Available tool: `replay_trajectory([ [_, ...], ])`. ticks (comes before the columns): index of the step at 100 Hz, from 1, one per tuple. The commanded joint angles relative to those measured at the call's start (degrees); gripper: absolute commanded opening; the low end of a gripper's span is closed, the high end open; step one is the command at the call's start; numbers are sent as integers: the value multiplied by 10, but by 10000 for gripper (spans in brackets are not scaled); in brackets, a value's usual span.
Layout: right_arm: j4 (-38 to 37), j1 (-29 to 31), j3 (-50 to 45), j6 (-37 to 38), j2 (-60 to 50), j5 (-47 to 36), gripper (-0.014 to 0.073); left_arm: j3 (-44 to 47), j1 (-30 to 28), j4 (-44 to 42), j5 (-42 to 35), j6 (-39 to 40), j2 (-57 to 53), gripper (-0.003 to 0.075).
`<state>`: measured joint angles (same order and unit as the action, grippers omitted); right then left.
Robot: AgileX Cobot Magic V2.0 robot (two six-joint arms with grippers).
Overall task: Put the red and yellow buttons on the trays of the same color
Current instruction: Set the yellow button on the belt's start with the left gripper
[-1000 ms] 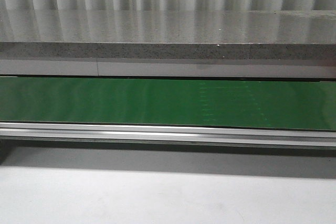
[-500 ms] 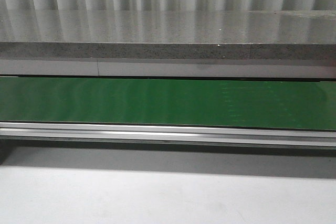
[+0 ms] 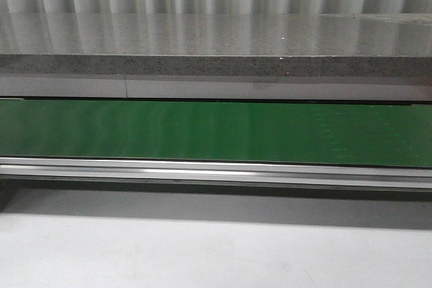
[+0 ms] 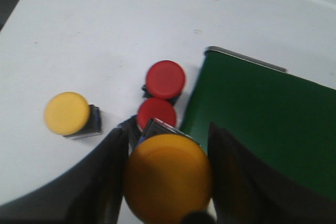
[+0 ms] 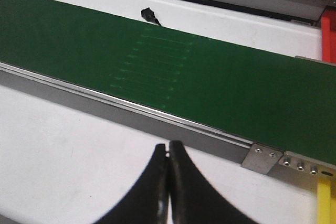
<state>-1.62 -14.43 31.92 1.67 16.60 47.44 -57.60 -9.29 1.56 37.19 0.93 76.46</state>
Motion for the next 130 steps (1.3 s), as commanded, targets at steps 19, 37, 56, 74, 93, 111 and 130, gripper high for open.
replay_trajectory([
  [19, -1, -1, 12, -6, 4, -39, -58, -16, 96, 7, -15, -1, 13, 189],
  [37, -1, -1, 12, -6, 4, -39, -58, -16, 105, 12, -15, -1, 42, 286],
  [56, -1, -1, 12, -6, 4, -39, -58, -16, 105, 36, -17, -1, 41, 559],
  [74, -1, -1, 12, -6, 4, -39, -58, -17, 100, 27, -36, 71, 16, 549],
  [93, -1, -1, 12, -6, 4, -39, -58, -17, 35, -16, 11, 174, 6, 545],
  [111, -1, -1, 12, -6, 4, -39, -58, -17, -43, 2, 20, 175, 31, 545],
  [130, -1, -1, 12, -6, 4, -39, -58, -17, -72, 20, 20, 175, 81, 545],
])
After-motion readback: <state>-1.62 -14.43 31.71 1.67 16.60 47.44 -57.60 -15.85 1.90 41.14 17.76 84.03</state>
